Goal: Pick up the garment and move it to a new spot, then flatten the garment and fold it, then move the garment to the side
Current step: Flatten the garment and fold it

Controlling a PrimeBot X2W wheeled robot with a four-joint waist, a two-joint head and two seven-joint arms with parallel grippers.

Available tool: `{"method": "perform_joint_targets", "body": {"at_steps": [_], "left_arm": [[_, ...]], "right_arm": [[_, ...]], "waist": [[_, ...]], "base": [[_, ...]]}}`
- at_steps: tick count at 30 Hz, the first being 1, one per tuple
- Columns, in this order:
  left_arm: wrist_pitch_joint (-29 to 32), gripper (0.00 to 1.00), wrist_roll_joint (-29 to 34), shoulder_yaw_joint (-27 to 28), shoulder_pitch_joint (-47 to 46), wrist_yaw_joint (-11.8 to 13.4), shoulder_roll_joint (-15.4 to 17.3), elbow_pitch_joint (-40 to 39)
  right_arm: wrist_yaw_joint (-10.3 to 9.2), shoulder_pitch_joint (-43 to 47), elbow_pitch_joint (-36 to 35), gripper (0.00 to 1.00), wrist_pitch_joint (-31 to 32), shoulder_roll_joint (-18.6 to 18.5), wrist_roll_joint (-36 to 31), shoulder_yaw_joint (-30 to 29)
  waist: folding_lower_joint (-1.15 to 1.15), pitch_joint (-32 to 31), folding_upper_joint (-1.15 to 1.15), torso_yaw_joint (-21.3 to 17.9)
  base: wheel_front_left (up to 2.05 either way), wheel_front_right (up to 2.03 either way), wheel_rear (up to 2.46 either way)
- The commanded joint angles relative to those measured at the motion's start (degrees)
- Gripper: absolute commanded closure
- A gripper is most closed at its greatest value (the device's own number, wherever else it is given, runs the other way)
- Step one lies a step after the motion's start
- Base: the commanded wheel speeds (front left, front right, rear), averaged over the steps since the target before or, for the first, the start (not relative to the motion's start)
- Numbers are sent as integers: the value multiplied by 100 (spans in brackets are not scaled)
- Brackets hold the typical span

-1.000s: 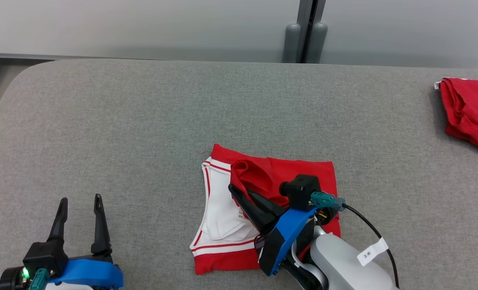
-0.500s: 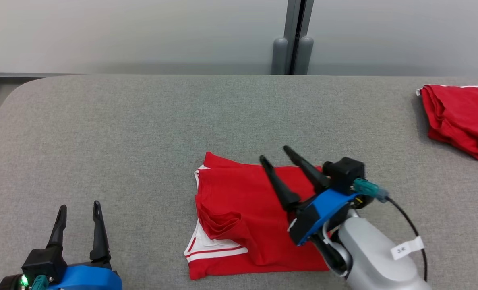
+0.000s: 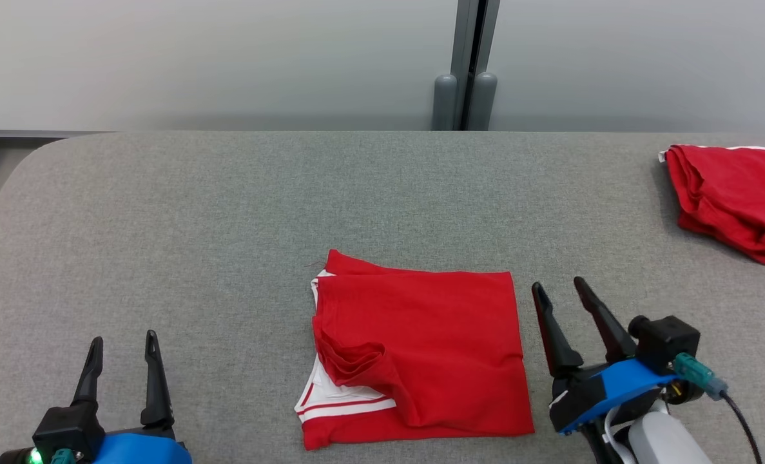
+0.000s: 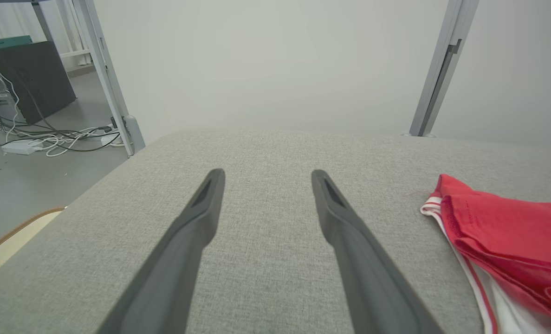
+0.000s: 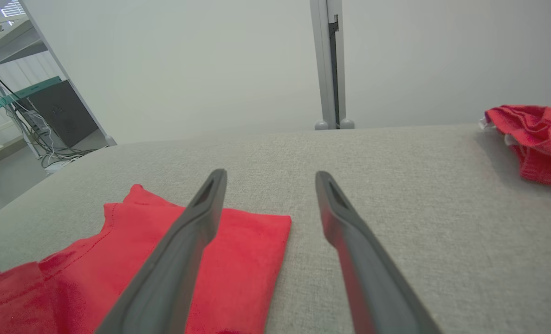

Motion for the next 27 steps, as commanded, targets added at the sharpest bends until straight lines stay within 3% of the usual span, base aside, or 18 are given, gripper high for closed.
{"method": "perform_joint_targets", "body": {"at_steps": [1, 3, 15, 18, 27], "left_arm": [[-14, 0, 36, -5, 24, -27, -8, -18], [-14, 0, 52, -26, -15, -29, -8, -23], [-14, 0, 26, -86, -157, -46, 29, 22], [-14, 0, 18, -87, -172, -48, 39, 45], [-14, 0, 9, -141, -208, -36, 44, 118]], "right_arm": [[1, 107, 32, 44, -19, 74, -78, 79], [1, 55, 130, 100, -19, 97, -192, 215], [1, -626, 1310, 100, -19, 273, -224, 1348], [1, -671, 1385, 100, -20, 284, 44, 1694], [2, -816, 1300, 100, -20, 274, 1170, 3555]], "waist": [[1, 19, 0, 21], [1, 43, 0, 57], [1, 128, 0, 266], [1, 134, 0, 284], [1, 150, 0, 325]], "base": [[0, 0, 0], [0, 0, 0], [0, 0, 0], [0, 0, 0], [0, 0, 0]]}}
